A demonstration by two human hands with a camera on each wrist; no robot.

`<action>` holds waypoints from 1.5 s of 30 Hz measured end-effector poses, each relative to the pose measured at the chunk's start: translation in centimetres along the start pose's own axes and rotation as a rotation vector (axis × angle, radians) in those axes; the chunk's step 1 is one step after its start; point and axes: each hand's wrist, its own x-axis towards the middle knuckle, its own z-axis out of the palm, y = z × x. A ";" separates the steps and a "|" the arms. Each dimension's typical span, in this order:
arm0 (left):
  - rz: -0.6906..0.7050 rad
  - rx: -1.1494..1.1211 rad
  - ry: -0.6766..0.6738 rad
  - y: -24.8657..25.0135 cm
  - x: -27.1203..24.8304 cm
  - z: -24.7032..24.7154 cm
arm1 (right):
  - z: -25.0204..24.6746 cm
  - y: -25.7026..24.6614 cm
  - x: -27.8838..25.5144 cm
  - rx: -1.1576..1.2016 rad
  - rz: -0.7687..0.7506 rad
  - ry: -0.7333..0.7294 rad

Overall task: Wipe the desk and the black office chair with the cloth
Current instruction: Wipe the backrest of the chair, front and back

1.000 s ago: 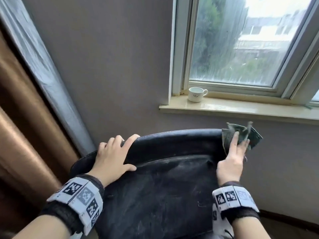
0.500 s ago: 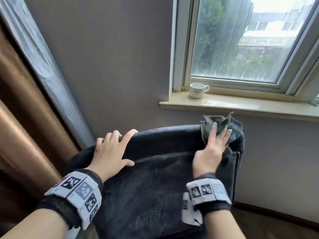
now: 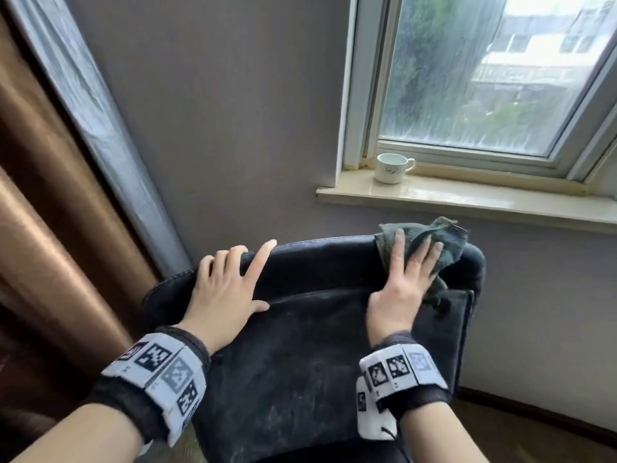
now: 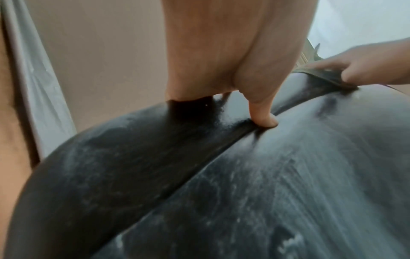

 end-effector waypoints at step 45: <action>-0.133 -0.460 -0.210 -6.1 -5.5 -0.7 | 2.3 -10.8 -12.7 0.173 -0.829 -0.381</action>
